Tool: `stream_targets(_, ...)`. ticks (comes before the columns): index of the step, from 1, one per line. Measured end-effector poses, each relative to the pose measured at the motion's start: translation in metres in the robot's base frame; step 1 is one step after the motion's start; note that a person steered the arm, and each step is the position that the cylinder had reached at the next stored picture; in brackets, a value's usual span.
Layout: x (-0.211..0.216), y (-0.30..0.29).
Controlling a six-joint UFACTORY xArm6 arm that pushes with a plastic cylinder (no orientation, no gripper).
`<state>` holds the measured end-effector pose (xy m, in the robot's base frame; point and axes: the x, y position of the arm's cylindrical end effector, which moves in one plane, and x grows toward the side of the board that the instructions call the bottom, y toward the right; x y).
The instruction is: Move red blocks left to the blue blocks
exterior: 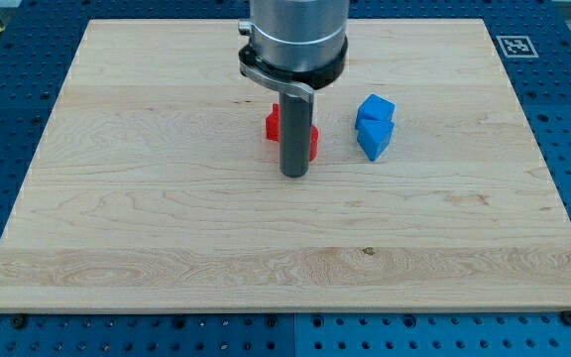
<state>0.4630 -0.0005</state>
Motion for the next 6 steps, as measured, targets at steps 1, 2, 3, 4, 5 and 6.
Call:
stream_targets(1, -0.01, -0.005)
stream_targets(2, -0.011, -0.04)
stream_targets(3, -0.025, -0.072)
stream_targets(4, -0.064, -0.079)
stream_targets(5, -0.08, -0.051)
stream_targets(6, -0.081, -0.027)
